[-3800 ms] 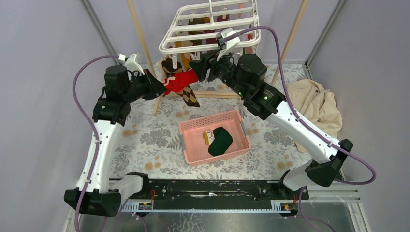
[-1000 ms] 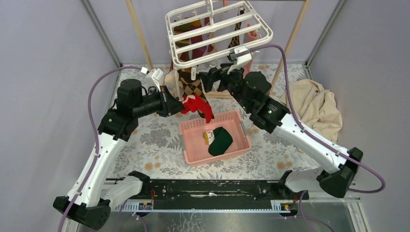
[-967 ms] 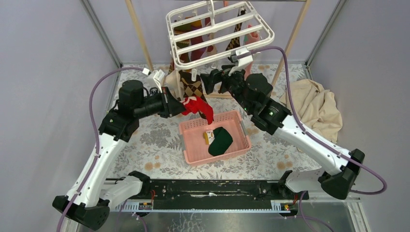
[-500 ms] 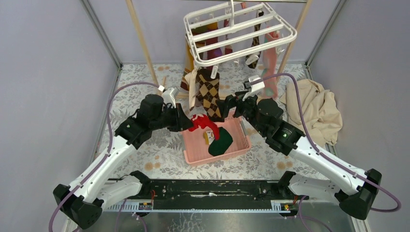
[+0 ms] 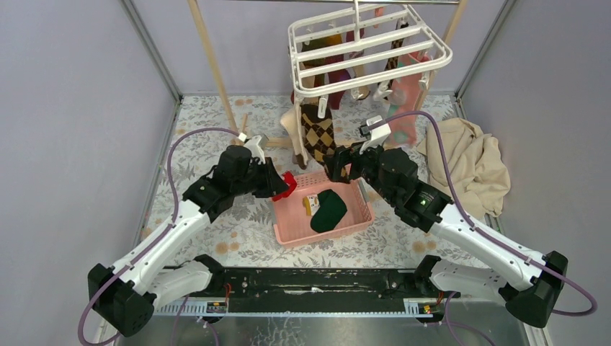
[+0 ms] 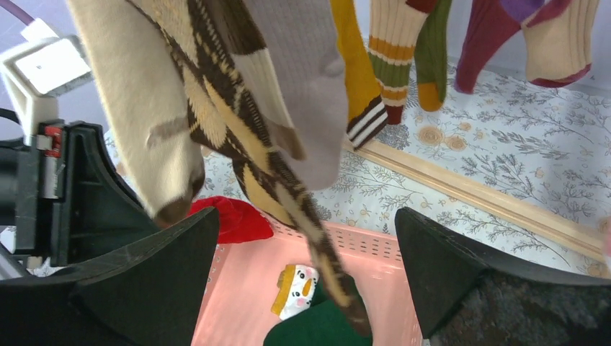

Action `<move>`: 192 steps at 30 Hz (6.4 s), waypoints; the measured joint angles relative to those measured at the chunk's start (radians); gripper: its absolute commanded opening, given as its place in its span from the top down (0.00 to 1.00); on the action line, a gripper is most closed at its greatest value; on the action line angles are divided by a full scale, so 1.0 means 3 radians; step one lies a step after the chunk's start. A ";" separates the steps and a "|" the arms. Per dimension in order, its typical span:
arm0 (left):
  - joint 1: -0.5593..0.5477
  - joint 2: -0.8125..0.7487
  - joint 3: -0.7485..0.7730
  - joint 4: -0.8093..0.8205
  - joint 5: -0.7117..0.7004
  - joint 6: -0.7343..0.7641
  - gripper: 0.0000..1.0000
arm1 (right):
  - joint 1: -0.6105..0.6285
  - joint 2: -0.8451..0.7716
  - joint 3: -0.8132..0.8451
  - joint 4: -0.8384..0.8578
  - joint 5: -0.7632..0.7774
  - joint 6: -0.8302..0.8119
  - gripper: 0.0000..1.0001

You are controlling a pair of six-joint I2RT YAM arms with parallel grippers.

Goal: Remove the socks clipped to the hanger
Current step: Place the sock in the bin, then remove the sock from the hanger.

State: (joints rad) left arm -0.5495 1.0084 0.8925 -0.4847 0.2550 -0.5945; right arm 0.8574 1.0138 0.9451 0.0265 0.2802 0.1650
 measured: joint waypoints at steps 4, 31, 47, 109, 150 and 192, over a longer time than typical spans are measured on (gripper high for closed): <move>-0.0003 0.0074 -0.0158 0.0120 0.0009 -0.0034 0.77 | 0.0000 0.0005 0.0000 -0.0022 0.0000 0.0001 0.00; -0.0064 0.0177 -0.0762 0.0749 0.0398 -0.0303 0.50 | -0.0070 0.0294 0.0000 -0.0072 -0.0041 0.0116 0.00; -0.0067 0.0148 -0.0946 0.0738 0.0217 -0.0282 0.01 | -0.0137 0.0502 -0.0139 0.0276 -0.0366 0.0067 0.00; -0.0086 -0.0871 -0.0959 0.0893 0.0150 -0.0693 0.01 | -0.0356 0.0520 -0.0154 0.0762 -0.1957 0.0657 1.00; -0.0089 -0.0502 -0.1069 0.2136 0.0876 -0.0811 0.01 | -0.0422 0.0443 0.0070 0.0720 -0.2140 0.1024 1.00; -0.0174 -0.0261 -0.1396 0.3665 0.0919 -0.1208 0.60 | -0.0440 0.0469 -0.0276 0.1195 -0.2585 0.1583 1.00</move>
State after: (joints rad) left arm -0.6018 0.9302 0.4736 0.6147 0.5308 -0.9569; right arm 0.7254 1.1545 0.8623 0.3851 -0.4953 0.6399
